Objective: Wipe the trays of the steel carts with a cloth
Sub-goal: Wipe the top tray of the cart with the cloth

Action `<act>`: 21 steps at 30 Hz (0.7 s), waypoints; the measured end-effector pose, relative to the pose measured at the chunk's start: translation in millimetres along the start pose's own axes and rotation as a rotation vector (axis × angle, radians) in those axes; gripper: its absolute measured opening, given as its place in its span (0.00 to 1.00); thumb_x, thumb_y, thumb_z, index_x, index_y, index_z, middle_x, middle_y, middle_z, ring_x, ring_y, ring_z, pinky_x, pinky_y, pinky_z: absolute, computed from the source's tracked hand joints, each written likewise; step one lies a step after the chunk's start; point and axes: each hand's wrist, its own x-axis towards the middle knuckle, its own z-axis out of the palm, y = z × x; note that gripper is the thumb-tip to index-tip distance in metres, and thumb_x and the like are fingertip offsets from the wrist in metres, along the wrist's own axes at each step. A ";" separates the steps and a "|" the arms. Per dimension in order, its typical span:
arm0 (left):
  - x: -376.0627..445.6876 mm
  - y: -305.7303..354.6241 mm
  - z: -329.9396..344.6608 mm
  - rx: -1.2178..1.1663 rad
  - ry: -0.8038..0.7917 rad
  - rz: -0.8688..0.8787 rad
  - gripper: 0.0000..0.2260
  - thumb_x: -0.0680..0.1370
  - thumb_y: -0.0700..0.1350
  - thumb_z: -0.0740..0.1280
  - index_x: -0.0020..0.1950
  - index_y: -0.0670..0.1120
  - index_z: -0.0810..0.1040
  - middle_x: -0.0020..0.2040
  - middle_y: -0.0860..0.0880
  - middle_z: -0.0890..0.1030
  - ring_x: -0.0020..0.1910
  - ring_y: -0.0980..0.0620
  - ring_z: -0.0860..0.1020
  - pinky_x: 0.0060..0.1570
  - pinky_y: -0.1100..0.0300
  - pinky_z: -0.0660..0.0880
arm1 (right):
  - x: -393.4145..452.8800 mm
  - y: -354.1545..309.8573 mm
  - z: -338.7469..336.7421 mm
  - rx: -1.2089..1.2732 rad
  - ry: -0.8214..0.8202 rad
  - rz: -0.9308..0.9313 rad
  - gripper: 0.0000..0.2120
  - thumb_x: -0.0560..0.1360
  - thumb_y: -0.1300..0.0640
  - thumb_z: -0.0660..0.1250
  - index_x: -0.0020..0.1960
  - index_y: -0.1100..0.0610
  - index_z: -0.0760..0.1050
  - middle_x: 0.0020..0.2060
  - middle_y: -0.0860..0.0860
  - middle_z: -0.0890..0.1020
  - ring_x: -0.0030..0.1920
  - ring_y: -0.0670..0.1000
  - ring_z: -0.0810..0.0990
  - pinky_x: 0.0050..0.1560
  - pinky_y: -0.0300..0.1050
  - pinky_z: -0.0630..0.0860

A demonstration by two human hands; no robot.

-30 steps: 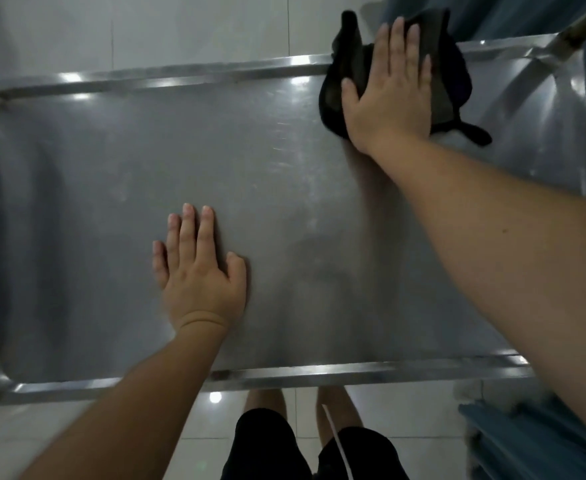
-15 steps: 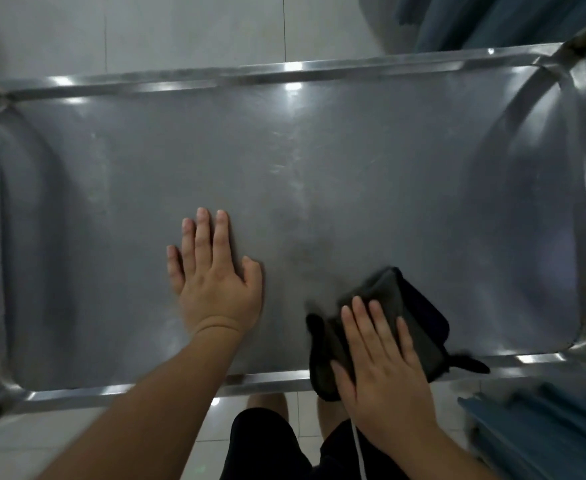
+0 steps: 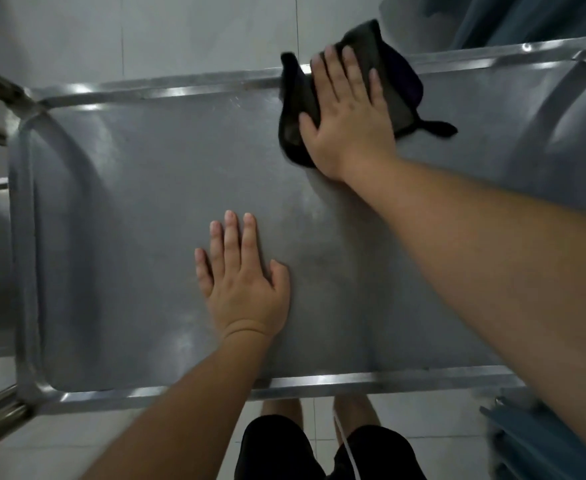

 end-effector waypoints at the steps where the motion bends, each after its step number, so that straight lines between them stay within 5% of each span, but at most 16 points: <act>1: 0.2 0.3 -0.4 -0.004 -0.009 -0.002 0.35 0.79 0.56 0.56 0.87 0.53 0.54 0.87 0.51 0.52 0.86 0.51 0.46 0.83 0.43 0.42 | 5.8 -6.6 -0.1 0.000 0.012 0.045 0.36 0.83 0.39 0.45 0.86 0.54 0.42 0.85 0.51 0.44 0.84 0.52 0.41 0.83 0.58 0.41; 6: -0.8 -1.0 -0.2 0.005 -0.036 0.004 0.35 0.80 0.57 0.54 0.87 0.53 0.51 0.87 0.52 0.49 0.86 0.51 0.43 0.83 0.42 0.42 | -32.5 -24.3 10.9 0.038 0.009 0.032 0.37 0.83 0.39 0.45 0.86 0.55 0.43 0.85 0.51 0.45 0.84 0.52 0.42 0.83 0.58 0.41; 16: 1.1 -2.3 -2.4 -0.081 -0.022 -0.007 0.31 0.81 0.54 0.51 0.86 0.54 0.55 0.87 0.52 0.52 0.86 0.51 0.46 0.83 0.45 0.40 | -253.2 -39.5 58.3 0.028 0.078 -0.036 0.37 0.83 0.40 0.58 0.85 0.55 0.53 0.85 0.52 0.54 0.84 0.53 0.51 0.81 0.65 0.53; 21: 1.1 -1.4 -6.3 -0.096 -0.043 -0.007 0.32 0.81 0.54 0.49 0.86 0.55 0.53 0.87 0.53 0.50 0.85 0.53 0.44 0.81 0.49 0.35 | -317.8 -56.6 65.9 0.034 -0.003 -0.032 0.44 0.80 0.28 0.52 0.86 0.55 0.50 0.85 0.51 0.50 0.85 0.53 0.48 0.82 0.64 0.48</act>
